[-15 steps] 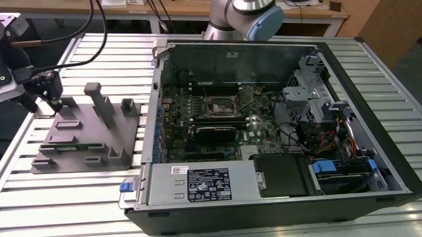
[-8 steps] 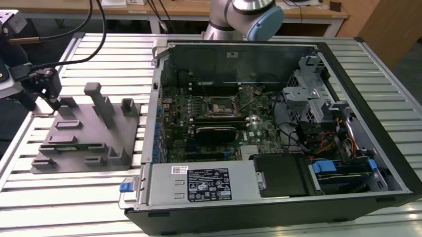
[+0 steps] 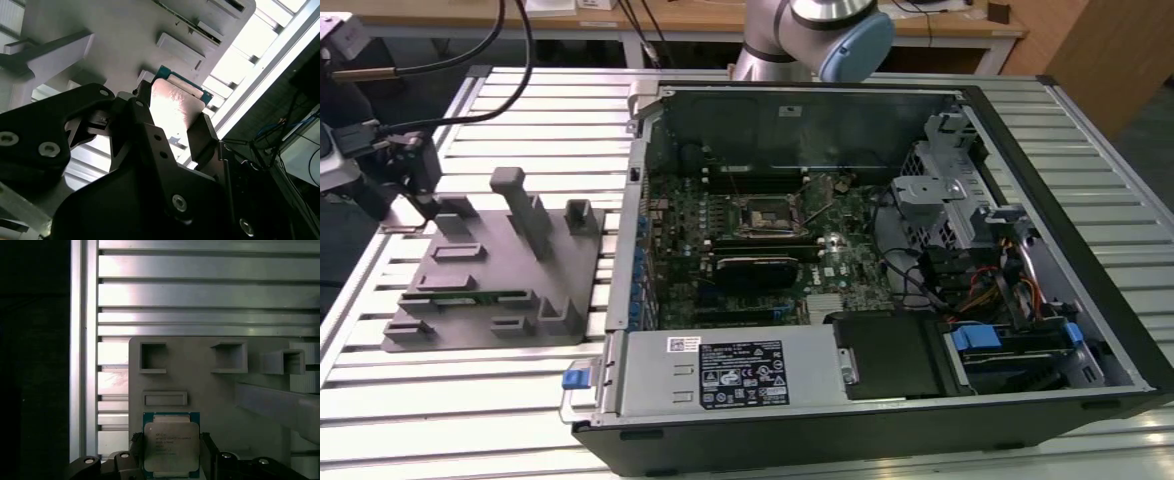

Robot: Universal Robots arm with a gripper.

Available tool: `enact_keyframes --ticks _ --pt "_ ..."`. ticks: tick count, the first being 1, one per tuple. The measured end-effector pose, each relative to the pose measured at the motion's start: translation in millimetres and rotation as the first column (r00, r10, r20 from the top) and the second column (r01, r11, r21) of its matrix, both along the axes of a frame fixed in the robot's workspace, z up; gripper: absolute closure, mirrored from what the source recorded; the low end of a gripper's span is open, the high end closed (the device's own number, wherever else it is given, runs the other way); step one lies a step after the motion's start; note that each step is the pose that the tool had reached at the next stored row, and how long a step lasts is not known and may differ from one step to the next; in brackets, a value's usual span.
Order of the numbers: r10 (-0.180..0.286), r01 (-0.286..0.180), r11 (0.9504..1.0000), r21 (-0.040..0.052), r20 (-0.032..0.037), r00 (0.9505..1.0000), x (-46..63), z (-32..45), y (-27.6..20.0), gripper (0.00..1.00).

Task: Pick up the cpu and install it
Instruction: 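Pick up the cpu and move it towards the insertion slot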

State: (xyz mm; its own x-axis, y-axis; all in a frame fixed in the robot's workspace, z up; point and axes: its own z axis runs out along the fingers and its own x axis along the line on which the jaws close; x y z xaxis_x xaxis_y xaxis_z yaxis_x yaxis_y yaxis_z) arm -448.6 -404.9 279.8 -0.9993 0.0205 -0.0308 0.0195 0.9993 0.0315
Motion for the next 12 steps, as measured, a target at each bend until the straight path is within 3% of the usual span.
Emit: enact_keyframes --ticks 12 --pt "0.000 0.000 1.0000 0.0000 0.0001 1.0000 0.0 9.9 0.0 0.47"
